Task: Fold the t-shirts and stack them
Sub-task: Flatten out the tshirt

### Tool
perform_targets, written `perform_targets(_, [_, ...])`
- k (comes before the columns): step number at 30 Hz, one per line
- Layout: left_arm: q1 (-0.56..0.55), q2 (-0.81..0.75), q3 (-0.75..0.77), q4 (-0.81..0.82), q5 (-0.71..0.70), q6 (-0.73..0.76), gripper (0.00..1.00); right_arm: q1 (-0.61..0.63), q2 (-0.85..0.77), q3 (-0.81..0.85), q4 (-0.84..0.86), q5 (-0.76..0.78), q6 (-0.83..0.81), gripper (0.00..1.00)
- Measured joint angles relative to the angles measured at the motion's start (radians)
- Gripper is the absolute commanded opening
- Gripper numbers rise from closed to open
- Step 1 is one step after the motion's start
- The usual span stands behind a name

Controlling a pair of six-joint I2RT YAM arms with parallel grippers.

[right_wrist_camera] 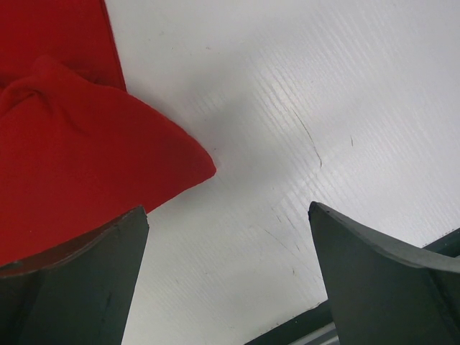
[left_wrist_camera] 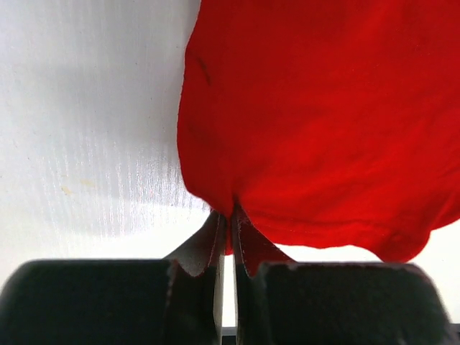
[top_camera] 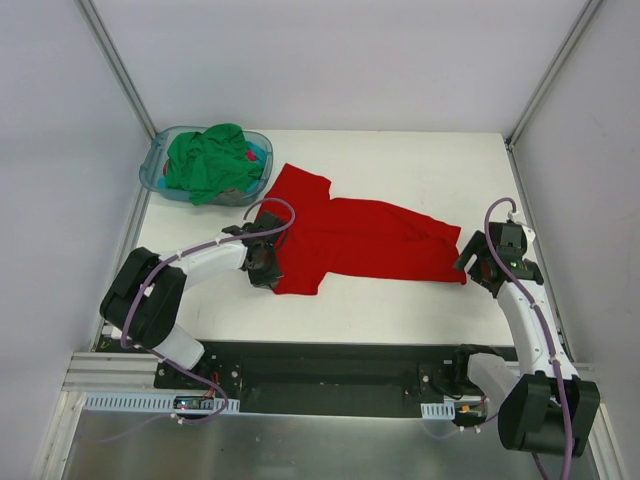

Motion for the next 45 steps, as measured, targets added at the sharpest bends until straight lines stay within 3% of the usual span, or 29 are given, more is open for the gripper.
perform_targets(8, [0.061, -0.076, -0.048, -0.005, -0.129, 0.001, 0.0, -0.002, 0.027, 0.0, -0.03, -0.052, -0.006, 0.99])
perform_targets(18, [0.217, -0.185, -0.093, -0.026, -0.271, 0.015, 0.0, 0.007, 0.025, -0.055, -0.101, -0.346, 0.023, 0.93])
perform_targets(22, [0.232, -0.187, -0.093, -0.025, -0.278, 0.038, 0.0, 0.117, -0.015, -0.097, -0.119, -0.388, 0.033, 0.93])
perform_targets(27, [0.231, -0.201, -0.1, -0.014, -0.262, 0.061, 0.0, 0.278, -0.048, -0.12, -0.108, -0.385, 0.06, 0.84])
perform_targets(36, [0.231, -0.204, -0.104, 0.008, -0.235, 0.083, 0.0, 0.338, 0.07, -0.148, 0.016, -0.332, 0.049, 0.5])
perform_targets(42, [0.231, -0.221, -0.114, 0.01, -0.231, 0.087, 0.0, 0.345, 0.167, -0.144, 0.05, -0.274, 0.032, 0.05])
perform_targets(45, [0.231, -0.244, -0.116, 0.01, -0.232, 0.09, 0.0, 0.353, 0.164, -0.134, 0.037, -0.264, 0.032, 0.01])
